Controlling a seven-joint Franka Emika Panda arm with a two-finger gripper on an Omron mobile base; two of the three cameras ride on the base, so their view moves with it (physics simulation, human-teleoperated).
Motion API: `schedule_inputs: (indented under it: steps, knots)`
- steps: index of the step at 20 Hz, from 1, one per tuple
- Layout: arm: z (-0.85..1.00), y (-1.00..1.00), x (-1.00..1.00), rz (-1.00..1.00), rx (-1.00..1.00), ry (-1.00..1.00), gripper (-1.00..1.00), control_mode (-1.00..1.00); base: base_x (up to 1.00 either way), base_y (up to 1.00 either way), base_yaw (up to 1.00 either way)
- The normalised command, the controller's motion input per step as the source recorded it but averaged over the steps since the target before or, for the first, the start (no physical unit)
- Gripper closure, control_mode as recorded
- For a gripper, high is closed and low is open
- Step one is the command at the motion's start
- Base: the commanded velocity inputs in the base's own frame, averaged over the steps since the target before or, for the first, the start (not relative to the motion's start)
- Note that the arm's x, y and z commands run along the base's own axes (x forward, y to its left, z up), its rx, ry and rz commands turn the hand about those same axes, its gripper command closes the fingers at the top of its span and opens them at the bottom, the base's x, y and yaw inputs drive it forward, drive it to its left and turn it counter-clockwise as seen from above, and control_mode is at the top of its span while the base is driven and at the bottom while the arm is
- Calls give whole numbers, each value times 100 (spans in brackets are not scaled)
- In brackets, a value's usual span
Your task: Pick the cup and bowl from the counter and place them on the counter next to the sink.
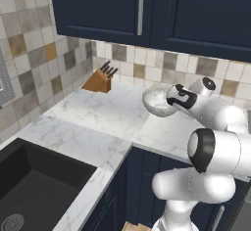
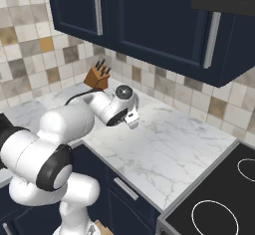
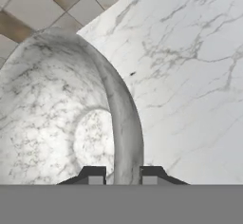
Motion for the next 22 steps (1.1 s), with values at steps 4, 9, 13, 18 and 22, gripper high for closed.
schedule_inputs:
  steps: [4, 9, 13, 18, 22]
  knots:
    - [28, 41, -16, 6, 0, -15, 100, -100, 0, 0, 0]
    - [3, 84, -9, 9, -1, -5, 100, -100, 0, 0, 0]
    - [8, 100, -3, 12, -2, 0, 100, -100, 0, 0, 0]
    - [21, 99, -3, 17, -1, 0, 100, -100, 0, 0, 0]
    - [45, 80, -21, 28, 0, 0, 100, -100, 0, 0, 0]
